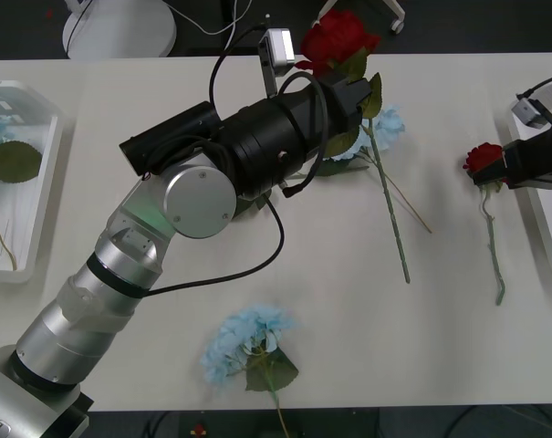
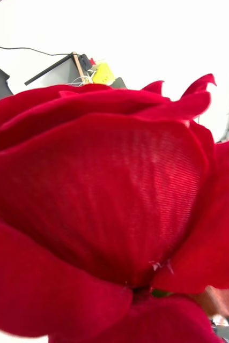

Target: Put the red flowers into the right box and the blue flowers into the left box

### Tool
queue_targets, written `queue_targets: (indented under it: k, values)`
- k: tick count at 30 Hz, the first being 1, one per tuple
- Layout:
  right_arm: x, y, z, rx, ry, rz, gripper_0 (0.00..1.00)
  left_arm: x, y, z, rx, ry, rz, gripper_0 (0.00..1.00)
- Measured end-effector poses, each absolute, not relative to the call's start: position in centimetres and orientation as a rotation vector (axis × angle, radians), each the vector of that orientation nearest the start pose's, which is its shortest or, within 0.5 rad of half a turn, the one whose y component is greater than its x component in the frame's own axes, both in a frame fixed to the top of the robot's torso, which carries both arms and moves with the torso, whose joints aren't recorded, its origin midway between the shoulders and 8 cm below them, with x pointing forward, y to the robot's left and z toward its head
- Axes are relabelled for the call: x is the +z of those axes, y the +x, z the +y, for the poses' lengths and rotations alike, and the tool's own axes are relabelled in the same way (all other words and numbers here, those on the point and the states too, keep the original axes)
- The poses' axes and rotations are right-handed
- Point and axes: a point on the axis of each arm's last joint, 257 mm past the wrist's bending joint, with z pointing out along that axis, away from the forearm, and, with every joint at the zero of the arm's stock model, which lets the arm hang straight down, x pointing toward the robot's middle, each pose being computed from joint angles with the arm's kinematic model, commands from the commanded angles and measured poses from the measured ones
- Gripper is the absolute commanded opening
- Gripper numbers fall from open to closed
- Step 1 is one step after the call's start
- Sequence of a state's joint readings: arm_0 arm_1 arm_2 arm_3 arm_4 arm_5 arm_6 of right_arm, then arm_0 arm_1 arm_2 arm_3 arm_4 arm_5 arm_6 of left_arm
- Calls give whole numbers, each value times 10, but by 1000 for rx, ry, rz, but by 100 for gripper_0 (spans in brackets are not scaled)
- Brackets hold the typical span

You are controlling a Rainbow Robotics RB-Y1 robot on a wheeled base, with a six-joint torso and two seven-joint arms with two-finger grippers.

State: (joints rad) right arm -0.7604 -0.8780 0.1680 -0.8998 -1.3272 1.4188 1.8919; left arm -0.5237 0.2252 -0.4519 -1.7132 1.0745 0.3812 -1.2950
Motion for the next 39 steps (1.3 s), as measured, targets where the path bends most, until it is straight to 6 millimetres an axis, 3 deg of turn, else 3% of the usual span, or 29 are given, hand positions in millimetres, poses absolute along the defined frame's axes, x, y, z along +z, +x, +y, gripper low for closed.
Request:
queue_targets:
  k: [4, 10, 17, 26, 32, 39]
  values:
    - [-195, 508, -342, 681, -385, 2641, 100, -25, 503, -104, -1396, 105, 1606, 0]
    - [-169, 477, -295, 881, -568, 2544, 100, -25, 503, -104, -1397, 104, 1606, 0]
    - [-160, 420, -240, 1163, -716, 2441, 100, -23, 504, -103, -1401, 97, 1597, 0]
    - [-137, 371, -206, 1421, -832, 2347, 100, -22, 504, -102, -1401, 94, 1593, 0]
    - [-142, 349, -190, 1428, -917, 2327, 100, -22, 504, -102, -1403, 94, 1594, 0]
    - [-167, 349, -169, 1392, -944, 2333, 100, -22, 504, -102, -1403, 93, 1593, 0]
